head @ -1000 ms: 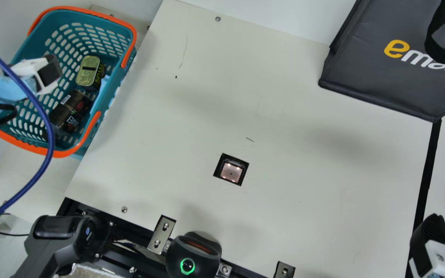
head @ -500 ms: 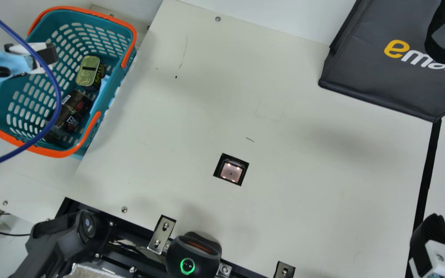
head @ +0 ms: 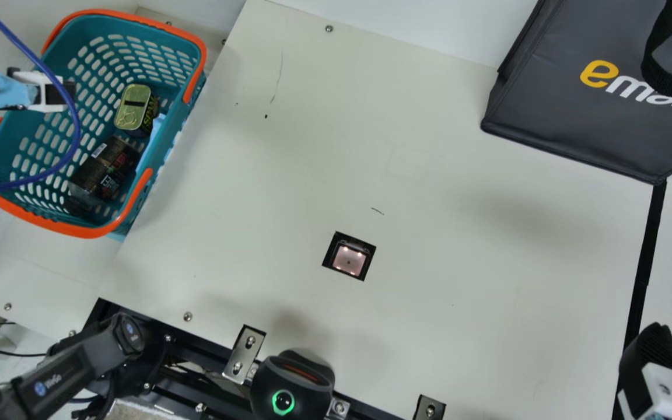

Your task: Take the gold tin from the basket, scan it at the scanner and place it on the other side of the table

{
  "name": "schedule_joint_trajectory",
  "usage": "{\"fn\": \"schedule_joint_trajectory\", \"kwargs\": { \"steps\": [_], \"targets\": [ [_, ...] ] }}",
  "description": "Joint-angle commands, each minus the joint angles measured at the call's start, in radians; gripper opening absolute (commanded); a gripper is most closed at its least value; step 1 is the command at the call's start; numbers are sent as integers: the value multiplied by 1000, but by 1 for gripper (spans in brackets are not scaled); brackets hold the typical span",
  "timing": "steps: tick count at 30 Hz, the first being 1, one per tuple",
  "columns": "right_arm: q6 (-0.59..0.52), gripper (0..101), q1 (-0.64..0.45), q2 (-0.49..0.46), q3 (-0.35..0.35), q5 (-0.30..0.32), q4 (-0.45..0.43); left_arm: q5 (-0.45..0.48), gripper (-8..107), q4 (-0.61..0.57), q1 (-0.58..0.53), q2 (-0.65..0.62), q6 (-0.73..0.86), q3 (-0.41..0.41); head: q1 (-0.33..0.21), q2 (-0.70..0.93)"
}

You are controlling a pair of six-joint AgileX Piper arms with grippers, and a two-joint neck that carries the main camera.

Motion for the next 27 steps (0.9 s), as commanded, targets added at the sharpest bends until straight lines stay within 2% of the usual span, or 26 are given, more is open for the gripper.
{"fn": "schedule_joint_trajectory", "kwargs": {
  "steps": [1, 27],
  "targets": [
    [0, 95, 0, 0, 0, 0, 0, -6, 90, 8, -7, 41, 12, -2, -29, 4],
    [0, 95, 0, 0, 0, 0, 0, -189, 90, 115, -109, 413, 31, -21, -29, 4]
  ]
}}
